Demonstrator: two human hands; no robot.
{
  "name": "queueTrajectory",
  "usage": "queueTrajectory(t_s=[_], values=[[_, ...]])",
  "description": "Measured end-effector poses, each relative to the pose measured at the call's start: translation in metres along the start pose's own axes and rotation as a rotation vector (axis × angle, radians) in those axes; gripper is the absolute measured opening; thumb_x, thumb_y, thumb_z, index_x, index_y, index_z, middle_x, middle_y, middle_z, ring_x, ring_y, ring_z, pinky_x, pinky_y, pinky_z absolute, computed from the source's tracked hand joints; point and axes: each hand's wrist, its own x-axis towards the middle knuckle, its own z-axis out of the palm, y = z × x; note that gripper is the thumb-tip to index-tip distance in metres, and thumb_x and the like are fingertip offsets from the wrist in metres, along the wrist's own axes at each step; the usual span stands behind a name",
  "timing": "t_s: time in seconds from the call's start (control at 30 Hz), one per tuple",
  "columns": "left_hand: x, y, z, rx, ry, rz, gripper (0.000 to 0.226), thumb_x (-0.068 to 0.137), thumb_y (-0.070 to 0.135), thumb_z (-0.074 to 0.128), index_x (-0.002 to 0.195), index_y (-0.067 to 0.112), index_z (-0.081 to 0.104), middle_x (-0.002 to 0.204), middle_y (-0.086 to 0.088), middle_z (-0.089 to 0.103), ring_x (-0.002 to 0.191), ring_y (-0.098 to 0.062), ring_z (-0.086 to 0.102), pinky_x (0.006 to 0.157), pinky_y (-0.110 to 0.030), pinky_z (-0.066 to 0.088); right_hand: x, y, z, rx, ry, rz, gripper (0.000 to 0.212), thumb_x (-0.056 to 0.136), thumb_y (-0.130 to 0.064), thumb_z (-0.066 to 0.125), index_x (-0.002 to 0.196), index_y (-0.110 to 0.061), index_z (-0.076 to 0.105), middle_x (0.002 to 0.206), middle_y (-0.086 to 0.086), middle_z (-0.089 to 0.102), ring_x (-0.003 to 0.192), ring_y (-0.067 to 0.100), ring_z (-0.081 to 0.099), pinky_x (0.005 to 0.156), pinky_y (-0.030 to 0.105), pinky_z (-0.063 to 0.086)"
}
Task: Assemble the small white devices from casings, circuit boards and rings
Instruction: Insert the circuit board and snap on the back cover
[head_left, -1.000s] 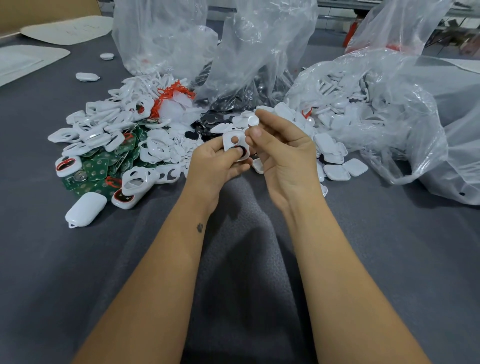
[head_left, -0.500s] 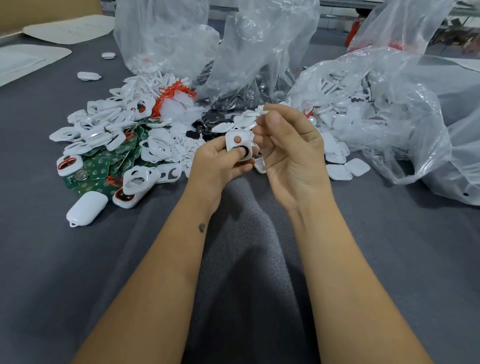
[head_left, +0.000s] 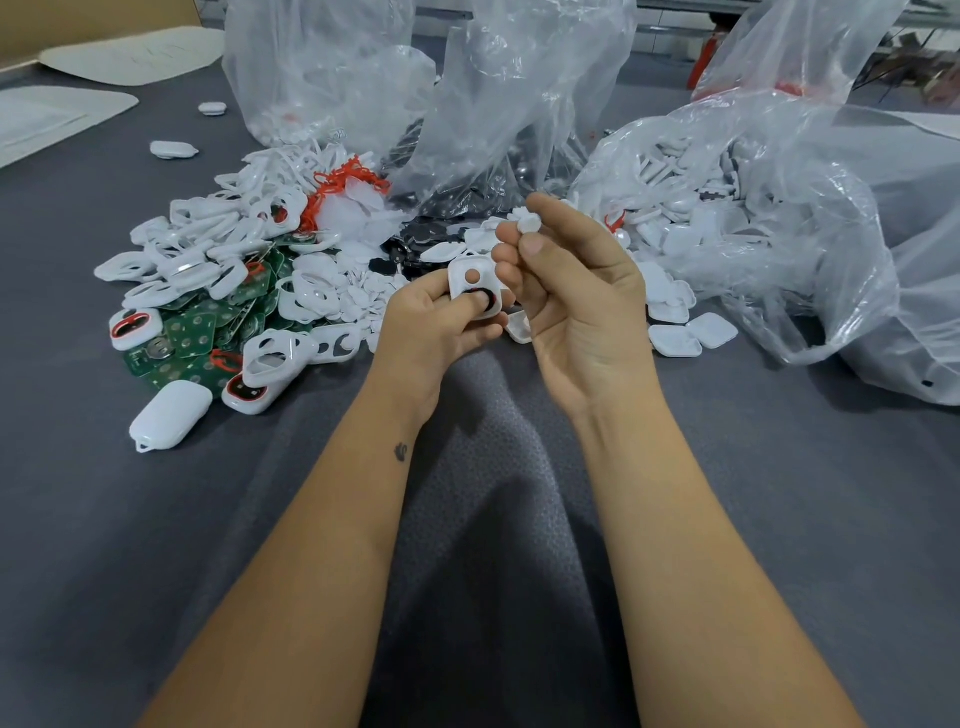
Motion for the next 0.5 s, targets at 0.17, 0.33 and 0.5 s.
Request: queueTrajectory(t_s=[0.17,0.33,0.5], values=[[0.0002,-0.0008,-0.0013,-0.015,-0.015,0.005,0.017,0.092,-0.002,0.056,0.097,0.008,0.068,0.076,0.000,0.072,0.075,-0.011,0.068,0.070,-0.021,0.055,-0.0005,0.0005,0.0006,-0.058,-0.009,-0.006,0.025,0.087,0.012,0.057,0.099,-0.007,0.067,0.082,0.008,0.075,0.074,0.014,0.072,0.068,0.019,0.056],[0.0008,-0.0013,-0.0015,-0.019,-0.013,-0.002,0.018,0.091,-0.001,0.056,0.098,0.009,0.069,0.078,0.000,0.073,0.076,-0.012,0.069,0.070,-0.021,0.055,-0.0004,0.0001,0.0008,-0.062,0.001,-0.015,0.023,0.084,0.011,0.061,0.095,-0.008,0.069,0.081,0.008,0.075,0.073,0.014,0.072,0.067,0.020,0.056],[0.0015,-0.0021,-0.0008,-0.016,0.006,-0.014,0.019,0.091,-0.002,0.057,0.100,0.010,0.069,0.083,-0.002,0.074,0.078,-0.012,0.069,0.070,-0.021,0.055,0.0009,0.0028,-0.0008,-0.147,0.034,-0.084,0.024,0.080,0.012,0.065,0.088,-0.011,0.067,0.070,0.000,0.069,0.064,0.012,0.066,0.064,0.022,0.054]])
